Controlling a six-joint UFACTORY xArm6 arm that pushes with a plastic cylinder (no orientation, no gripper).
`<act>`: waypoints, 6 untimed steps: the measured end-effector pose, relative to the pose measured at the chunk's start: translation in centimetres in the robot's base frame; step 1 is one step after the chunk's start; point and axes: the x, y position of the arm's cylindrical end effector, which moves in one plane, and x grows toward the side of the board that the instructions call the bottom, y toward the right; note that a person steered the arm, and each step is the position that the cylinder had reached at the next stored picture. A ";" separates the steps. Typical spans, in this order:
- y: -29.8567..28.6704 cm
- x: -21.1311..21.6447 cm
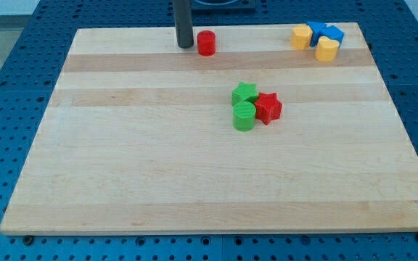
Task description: Move the red circle towards the green star
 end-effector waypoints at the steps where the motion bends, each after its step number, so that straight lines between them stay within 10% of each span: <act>1: 1.2 -2.3; 4: 6.6 6.9; 6: 0.2 4.4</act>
